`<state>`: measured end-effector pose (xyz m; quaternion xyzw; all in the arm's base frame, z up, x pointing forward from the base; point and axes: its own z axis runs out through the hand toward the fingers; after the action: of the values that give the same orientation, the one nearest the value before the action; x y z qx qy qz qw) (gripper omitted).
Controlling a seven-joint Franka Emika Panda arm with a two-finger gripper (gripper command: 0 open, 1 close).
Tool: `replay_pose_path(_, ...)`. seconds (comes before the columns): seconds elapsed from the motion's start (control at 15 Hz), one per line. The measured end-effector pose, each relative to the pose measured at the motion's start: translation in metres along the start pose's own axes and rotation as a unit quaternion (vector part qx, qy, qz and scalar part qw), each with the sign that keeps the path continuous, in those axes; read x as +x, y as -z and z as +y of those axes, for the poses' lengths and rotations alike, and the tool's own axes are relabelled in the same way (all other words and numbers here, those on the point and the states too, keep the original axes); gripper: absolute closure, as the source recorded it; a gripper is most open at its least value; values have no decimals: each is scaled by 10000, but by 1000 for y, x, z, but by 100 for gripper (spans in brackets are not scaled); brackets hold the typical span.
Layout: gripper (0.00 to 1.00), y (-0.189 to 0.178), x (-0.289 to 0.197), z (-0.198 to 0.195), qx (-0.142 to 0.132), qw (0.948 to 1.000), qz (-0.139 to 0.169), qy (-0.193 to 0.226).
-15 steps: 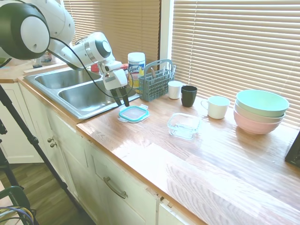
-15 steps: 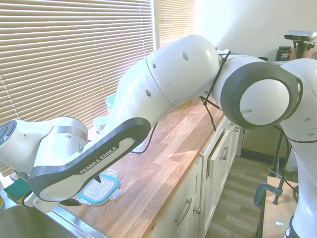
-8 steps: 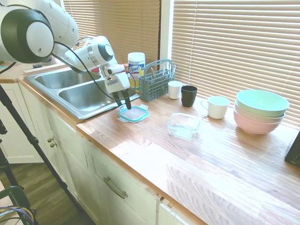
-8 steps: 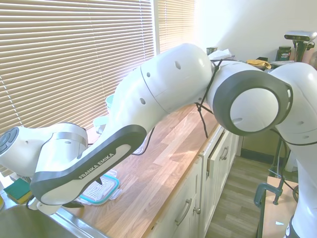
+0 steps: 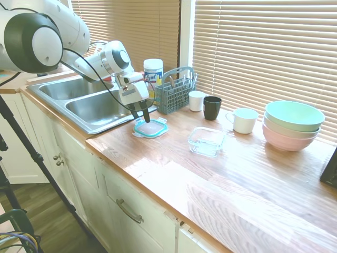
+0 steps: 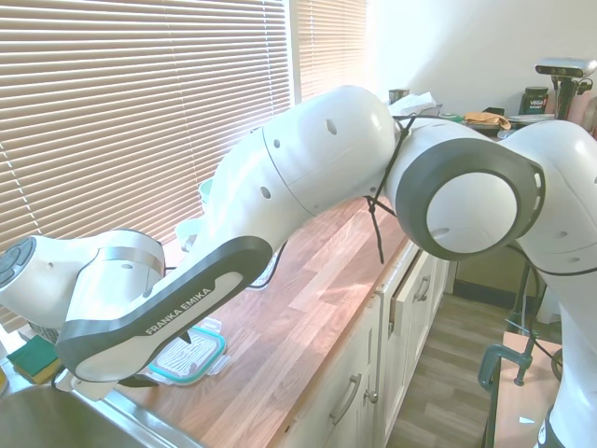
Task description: Cover the lid of the food container
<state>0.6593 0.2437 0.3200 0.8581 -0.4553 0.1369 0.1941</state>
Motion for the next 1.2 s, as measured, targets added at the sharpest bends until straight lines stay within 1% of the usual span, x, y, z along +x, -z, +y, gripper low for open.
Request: replay_pose_path(1.2, 100, -12, -10, 3, -180, 9992, -7, 353)
